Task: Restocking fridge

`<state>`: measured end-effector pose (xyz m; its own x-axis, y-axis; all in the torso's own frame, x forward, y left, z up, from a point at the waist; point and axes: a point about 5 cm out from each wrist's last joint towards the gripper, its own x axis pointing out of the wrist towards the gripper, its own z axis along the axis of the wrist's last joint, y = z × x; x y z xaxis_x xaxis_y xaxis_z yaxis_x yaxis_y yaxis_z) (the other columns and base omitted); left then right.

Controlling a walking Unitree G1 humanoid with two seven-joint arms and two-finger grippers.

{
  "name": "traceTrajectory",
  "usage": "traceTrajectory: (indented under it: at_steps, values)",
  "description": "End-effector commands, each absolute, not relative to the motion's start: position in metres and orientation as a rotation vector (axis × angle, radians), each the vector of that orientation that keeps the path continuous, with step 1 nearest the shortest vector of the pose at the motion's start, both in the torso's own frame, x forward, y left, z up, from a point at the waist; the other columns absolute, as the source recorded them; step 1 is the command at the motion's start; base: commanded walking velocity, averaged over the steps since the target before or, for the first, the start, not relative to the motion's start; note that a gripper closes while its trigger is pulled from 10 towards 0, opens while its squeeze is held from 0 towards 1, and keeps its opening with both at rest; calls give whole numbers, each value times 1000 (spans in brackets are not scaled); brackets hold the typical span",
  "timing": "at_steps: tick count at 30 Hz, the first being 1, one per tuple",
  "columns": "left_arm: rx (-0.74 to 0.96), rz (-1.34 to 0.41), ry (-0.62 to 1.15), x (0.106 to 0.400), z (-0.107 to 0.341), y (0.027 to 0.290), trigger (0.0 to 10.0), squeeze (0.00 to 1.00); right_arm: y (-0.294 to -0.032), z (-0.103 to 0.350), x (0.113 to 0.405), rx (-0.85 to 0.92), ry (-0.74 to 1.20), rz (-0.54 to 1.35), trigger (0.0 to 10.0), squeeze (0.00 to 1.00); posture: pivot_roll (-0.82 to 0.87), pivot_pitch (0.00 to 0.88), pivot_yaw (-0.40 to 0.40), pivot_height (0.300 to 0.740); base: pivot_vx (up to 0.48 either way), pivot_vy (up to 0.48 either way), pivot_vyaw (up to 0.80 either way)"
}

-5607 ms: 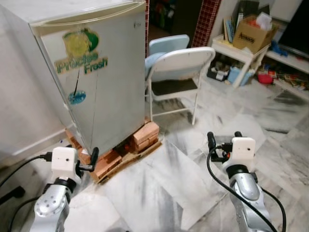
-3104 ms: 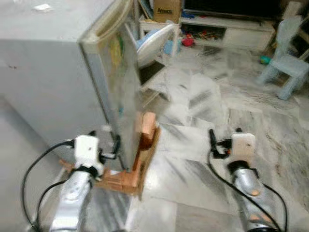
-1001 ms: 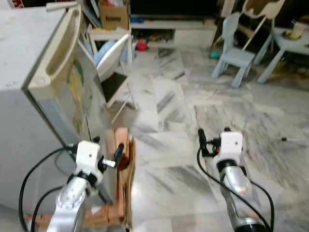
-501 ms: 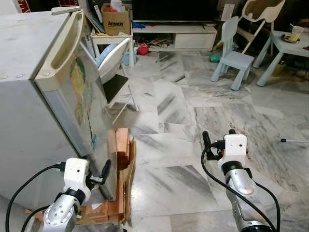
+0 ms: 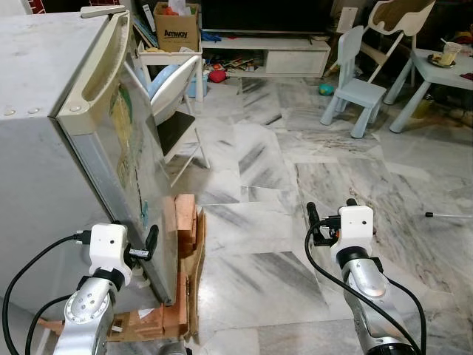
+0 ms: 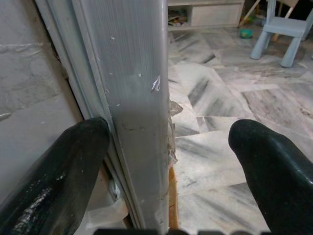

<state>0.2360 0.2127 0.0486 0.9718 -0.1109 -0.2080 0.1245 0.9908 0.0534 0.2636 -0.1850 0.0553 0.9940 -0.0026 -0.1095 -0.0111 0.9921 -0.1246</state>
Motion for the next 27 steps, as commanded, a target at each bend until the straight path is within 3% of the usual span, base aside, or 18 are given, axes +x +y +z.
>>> traceTrajectory:
  at_steps: [1,6,9,13,16,17,20,25,27]
  values:
    - [77,-131,155,250,61,213,10000,0,-187,51,261,-138,130,8,10000,0,17,0,-31,740,0,0,0]
    - [101,-163,122,265,68,204,10000,0,-188,35,254,-191,221,36,10000,0,18,0,-35,740,0,0,0]
    - [93,-231,85,289,82,187,10000,0,-191,14,241,-201,359,80,10000,0,17,0,-33,740,0,0,0]
    - [91,-301,42,304,95,168,10000,0,-191,11,238,-203,375,99,10000,0,6,0,-26,740,0,0,0]
    - [-89,-439,-20,320,125,115,10000,0,-193,8,235,-203,395,98,10000,0,0,0,-19,740,0,0,0]
    - [-137,-661,-29,306,135,70,10000,0,-192,6,233,-205,412,111,10000,0,-4,0,-17,740,0,0,0]
    - [-162,-845,-28,287,141,39,10000,0,-190,4,232,-207,422,121,10000,0,-7,0,-15,740,0,0,0]
    - [-151,-904,23,276,128,39,10000,0,-189,5,232,-209,420,125,10000,0,-15,0,-11,740,0,0,0]
    - [-127,-800,67,288,116,61,10000,0,-189,4,231,-209,422,127,10000,0,-8,0,-14,740,0,0,0]
